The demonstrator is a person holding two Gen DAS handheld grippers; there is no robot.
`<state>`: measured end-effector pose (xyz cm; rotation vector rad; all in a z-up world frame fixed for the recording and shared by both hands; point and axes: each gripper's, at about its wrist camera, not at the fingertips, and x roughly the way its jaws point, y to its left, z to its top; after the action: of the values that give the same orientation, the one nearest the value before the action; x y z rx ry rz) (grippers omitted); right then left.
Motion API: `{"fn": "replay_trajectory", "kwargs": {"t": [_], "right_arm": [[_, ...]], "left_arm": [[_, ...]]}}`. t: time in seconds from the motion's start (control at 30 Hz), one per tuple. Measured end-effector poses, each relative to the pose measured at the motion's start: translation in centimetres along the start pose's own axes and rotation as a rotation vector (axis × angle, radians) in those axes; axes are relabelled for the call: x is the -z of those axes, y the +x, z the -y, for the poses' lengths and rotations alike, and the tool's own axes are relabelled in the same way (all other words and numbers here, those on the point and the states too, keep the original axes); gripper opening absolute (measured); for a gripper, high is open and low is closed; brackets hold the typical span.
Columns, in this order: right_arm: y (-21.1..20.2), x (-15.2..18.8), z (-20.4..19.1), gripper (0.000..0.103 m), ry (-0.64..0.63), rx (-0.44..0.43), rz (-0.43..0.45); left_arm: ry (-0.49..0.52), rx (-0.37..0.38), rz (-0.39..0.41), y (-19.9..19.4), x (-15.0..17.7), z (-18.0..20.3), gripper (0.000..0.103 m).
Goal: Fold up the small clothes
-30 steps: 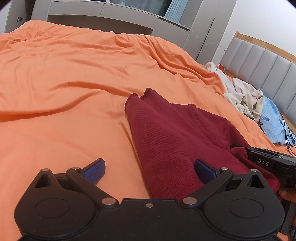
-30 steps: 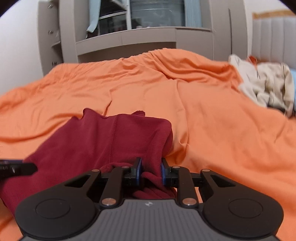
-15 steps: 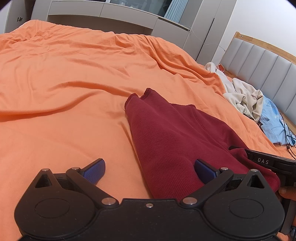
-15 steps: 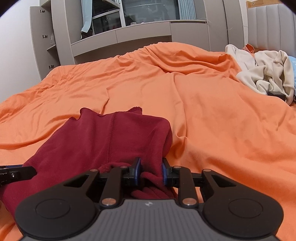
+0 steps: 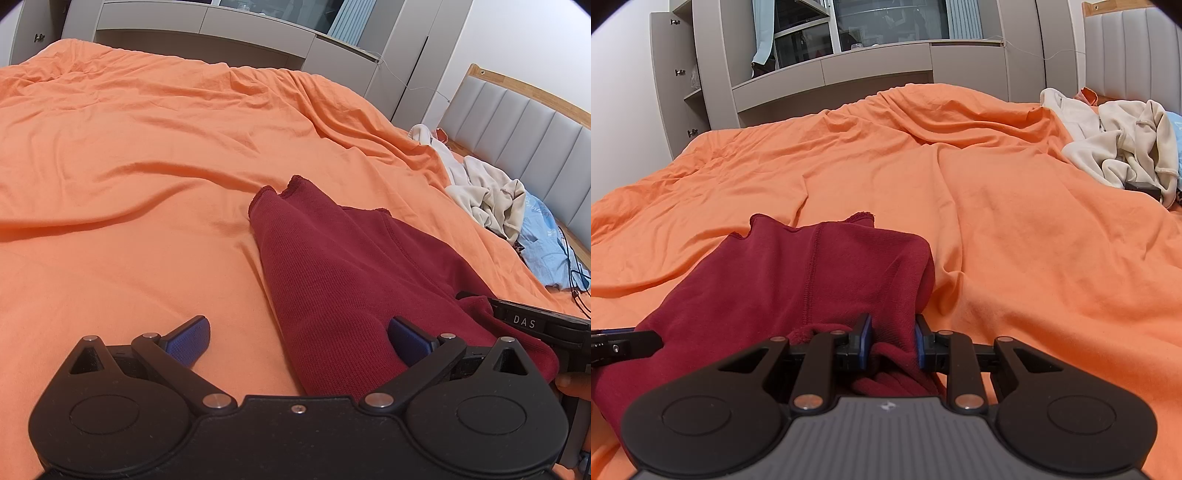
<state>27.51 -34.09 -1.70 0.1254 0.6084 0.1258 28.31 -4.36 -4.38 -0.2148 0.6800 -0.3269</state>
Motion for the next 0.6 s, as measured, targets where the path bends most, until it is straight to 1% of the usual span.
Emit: {"fn": "replay_trajectory", "kwargs": {"t": [0.23,0.3,0.4,0.5,0.57,0.6], "right_arm": [[-0.01,0.01,-0.03,0.028,-0.001,0.001,0.0],[-0.01,0.02,-0.01,0.028,0.0,0.0,0.0],[0.01,0.0,-0.05,0.027,-0.002,0.001,0.0],[-0.01,0.01,-0.07,0.026,-0.003,0.001,0.002],[-0.09,-0.1,-0.03,0.025,-0.002,0.002,0.007],[-0.09,-0.23,-0.04,0.024,0.001,0.001,0.008]], "left_arm": [[-0.007,0.011,-0.003,0.09,-0.02,-0.04,0.102],[-0.009,0.018,-0.003,0.1,0.01,0.03,0.101],[-0.01,0.033,-0.004,0.15,-0.04,0.17,0.097],[-0.024,0.075,-0.015,0.28,-0.23,0.22,0.086],[-0.048,0.124,-0.028,0.36,-0.4,0.18,0.068],[-0.062,0.147,-0.035,0.45,-0.48,0.17,0.064]]}}
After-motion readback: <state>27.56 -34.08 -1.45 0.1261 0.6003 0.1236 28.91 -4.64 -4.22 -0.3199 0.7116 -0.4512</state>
